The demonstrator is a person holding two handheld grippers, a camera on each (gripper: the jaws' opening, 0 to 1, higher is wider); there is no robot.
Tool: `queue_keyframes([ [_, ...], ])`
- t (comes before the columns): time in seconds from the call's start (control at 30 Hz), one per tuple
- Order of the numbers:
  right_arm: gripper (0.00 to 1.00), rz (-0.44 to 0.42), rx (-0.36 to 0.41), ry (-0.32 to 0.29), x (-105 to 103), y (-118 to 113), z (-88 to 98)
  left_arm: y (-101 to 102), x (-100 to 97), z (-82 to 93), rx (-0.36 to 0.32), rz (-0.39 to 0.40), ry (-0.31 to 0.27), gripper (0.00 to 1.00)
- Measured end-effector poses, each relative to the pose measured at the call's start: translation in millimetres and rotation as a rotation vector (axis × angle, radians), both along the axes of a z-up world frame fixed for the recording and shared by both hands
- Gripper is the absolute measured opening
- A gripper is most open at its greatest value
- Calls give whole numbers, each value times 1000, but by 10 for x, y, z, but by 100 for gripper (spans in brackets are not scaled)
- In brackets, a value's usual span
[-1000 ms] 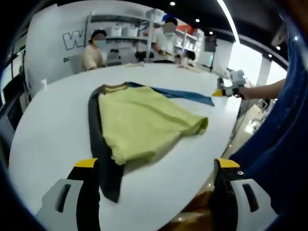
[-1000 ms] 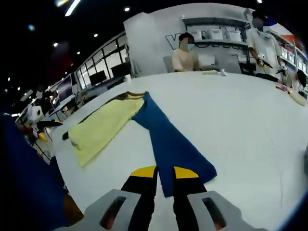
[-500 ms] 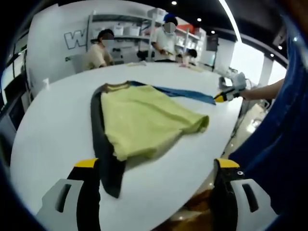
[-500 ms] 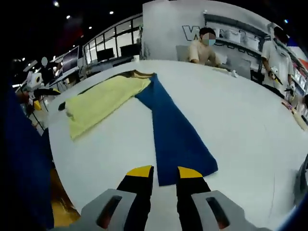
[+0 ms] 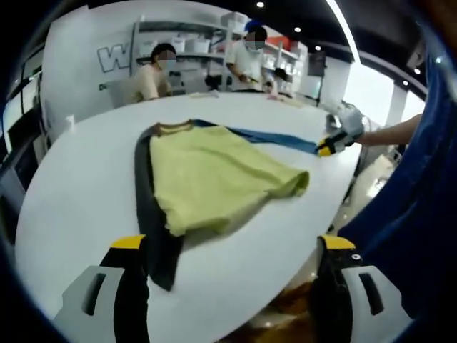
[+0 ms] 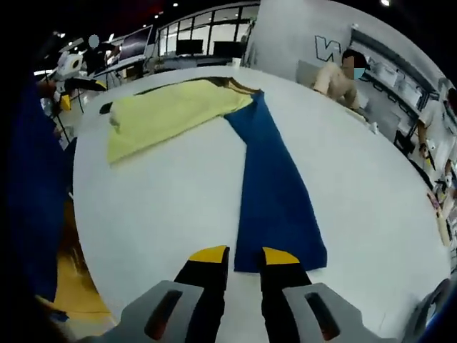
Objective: Fold the garment on the visible template until the final outline fits inside the template.
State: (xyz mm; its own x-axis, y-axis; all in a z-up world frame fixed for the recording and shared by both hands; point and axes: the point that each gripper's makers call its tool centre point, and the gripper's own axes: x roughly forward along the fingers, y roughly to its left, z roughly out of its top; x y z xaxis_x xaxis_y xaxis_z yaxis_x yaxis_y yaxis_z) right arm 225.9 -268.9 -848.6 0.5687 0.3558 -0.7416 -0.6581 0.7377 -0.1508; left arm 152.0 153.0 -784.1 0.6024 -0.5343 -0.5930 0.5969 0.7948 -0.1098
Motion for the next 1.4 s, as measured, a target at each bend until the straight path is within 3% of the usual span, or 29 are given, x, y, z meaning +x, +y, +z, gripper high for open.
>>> queue_keyframes([
  [0.23,0,5,-12,-3,36,-77,23,-4,-26,-2,4,6,3,93],
  [0.47,0,-20,26,11,85,-111,51,-3,-27,-1,3,10,3,94],
  [0.83,0,-102,142,-31,283,-180,324,-8,-22,-29,0,10,4,93],
  [1.13,0,-213,229,-75,581,-447,524,-11,-22,-16,-1,15,3,93],
  [1.4,0,-289,261,-99,791,-692,643,26,-33,-12,2,32,4,93],
])
